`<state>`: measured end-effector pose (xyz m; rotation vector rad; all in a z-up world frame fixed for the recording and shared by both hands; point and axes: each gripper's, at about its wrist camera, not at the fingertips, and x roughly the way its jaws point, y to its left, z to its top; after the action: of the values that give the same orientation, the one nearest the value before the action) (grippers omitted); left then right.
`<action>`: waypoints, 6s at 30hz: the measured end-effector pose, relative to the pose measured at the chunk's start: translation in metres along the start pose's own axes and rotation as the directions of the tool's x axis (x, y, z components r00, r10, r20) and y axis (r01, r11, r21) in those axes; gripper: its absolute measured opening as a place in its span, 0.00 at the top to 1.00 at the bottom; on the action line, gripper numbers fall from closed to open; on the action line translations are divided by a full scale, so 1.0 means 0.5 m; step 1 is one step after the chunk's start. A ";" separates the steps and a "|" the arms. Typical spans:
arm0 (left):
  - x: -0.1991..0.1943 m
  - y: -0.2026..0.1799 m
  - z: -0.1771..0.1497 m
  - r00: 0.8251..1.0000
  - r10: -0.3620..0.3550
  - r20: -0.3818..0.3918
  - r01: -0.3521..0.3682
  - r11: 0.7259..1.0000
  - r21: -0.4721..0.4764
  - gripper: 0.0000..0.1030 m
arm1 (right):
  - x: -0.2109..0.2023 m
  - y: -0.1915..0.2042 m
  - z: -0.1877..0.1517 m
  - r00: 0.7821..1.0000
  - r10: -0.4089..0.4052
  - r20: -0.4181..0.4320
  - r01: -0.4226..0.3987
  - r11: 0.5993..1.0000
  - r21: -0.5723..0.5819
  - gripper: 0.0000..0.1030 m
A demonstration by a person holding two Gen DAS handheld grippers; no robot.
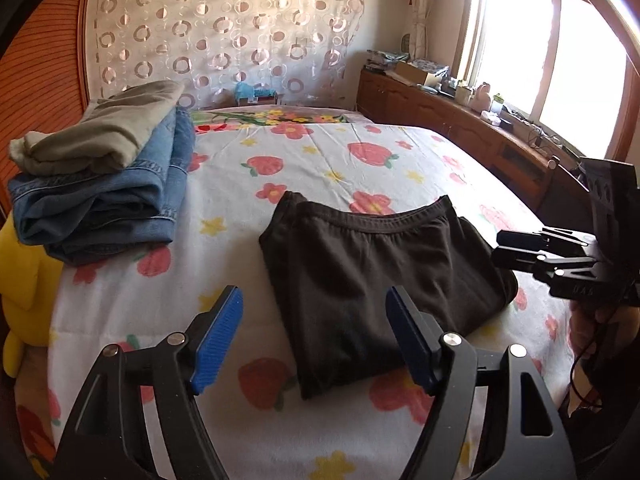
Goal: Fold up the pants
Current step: 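Reach both grippers to opposite sides of the folded black shorts and close, then lift the folded shorts with both grippers and carry them toward the jeans stack, then lower the held shorts onto the folded blue jeans stack with both grippers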
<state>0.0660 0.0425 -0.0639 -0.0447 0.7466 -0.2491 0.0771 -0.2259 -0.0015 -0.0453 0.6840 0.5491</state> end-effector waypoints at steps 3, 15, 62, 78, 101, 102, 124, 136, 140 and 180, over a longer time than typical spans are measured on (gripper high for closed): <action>0.008 -0.003 0.011 1.000 0.002 0.002 -0.002 1.000 0.005 0.24 | 0.014 0.001 0.009 1.000 -0.019 -0.004 0.019 1.000 -0.003 0.45; 0.065 0.011 0.054 0.999 0.003 -0.049 -0.004 1.000 -0.007 0.24 | 0.057 0.005 0.038 0.998 -0.066 -0.014 0.066 0.998 -0.001 0.38; 0.159 0.031 0.079 0.984 -0.085 -0.156 0.091 0.995 0.036 0.50 | 0.122 0.002 0.037 0.993 -0.107 -0.051 0.106 0.994 -0.028 0.59; 0.121 0.018 0.078 0.989 -0.115 -0.088 0.117 0.993 0.020 0.84 | 0.085 -0.004 0.038 1.000 -0.017 -0.008 0.017 1.000 0.001 0.89; -0.063 -0.063 0.159 0.979 -0.106 0.176 0.085 0.989 0.121 0.85 | -0.082 0.013 0.065 0.981 -0.003 0.192 0.015 0.998 -0.064 0.90; -0.067 -0.065 0.162 0.978 -0.104 0.183 0.082 0.989 0.125 0.85 | -0.086 0.013 0.070 0.980 -0.002 0.197 0.016 0.997 -0.069 0.90; -0.143 -0.017 0.181 0.957 -0.057 0.284 0.026 0.993 0.111 0.85 | -0.092 0.031 0.126 0.969 0.050 0.243 -0.008 0.985 -0.170 0.89; -0.106 0.052 0.188 0.962 -0.010 0.271 -0.003 0.999 0.045 0.85 | -0.006 0.028 0.202 0.979 0.086 0.185 -0.039 0.970 -0.241 0.89; -0.107 0.079 0.201 0.960 0.010 0.278 -0.018 1.000 0.026 0.85 | 0.025 0.026 0.242 0.980 0.100 0.173 -0.051 0.962 -0.267 0.89; -0.085 0.288 0.264 0.917 0.265 0.297 -0.223 0.960 -0.169 0.85 | 0.376 0.077 0.544 0.937 0.301 0.175 -0.205 0.882 -0.424 0.89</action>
<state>0.1554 0.1861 0.0431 -0.1131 0.4391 0.0488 0.3383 -0.0465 0.1010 -0.2729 0.3343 0.9301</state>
